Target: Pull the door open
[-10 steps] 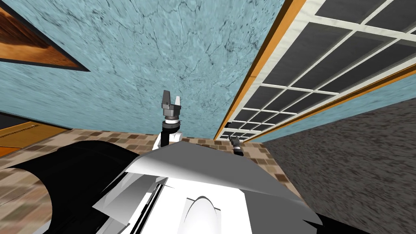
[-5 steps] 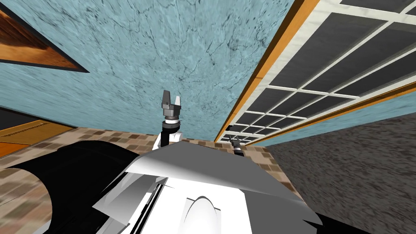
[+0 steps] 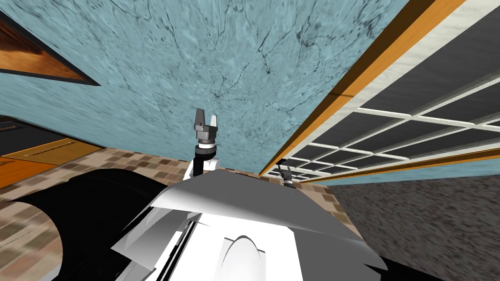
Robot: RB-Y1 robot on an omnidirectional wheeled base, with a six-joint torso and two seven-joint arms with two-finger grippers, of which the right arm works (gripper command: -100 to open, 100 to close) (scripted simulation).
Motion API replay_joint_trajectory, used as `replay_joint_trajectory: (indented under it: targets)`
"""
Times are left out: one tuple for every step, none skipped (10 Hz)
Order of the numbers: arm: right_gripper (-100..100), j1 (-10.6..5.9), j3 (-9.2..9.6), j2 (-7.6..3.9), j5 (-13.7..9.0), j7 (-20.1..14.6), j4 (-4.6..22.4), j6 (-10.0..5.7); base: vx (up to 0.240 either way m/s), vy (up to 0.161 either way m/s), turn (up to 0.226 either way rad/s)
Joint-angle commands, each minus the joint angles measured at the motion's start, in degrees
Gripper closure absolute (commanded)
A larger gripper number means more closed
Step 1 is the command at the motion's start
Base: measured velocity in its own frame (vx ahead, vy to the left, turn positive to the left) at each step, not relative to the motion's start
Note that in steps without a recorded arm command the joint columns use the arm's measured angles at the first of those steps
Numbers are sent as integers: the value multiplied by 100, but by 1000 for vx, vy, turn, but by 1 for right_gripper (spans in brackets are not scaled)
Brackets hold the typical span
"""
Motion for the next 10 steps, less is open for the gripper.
replay_joint_trajectory:
  targets:
    - [-100,72,-118,-62,-72,-6,66,-94,175,25,192]
    - [-100,81,-141,-74,-86,-6,85,-112,192,11,104]
    - [-100,99,-183,-98,-112,-6,122,-146,142,27,28]
    - [-100,119,-147,-67,-88,13,185,-184,32,17,-26]
    - [100,119,-147,-67,-88,13,185,-184,-29,4,3]
    - [100,119,-147,-67,-88,13,185,-184,-15,-18,-12]
    - [100,119,-147,-67,-88,13,185,-184,-5,-11,10]
    - [100,119,-147,-67,-88,13,185,-184,0,0,0]
    - [100,119,-147,-67,-88,13,185,-184,0,0,0]
    - [100,119,-147,-67,-88,13,185,-184,0,0,0]
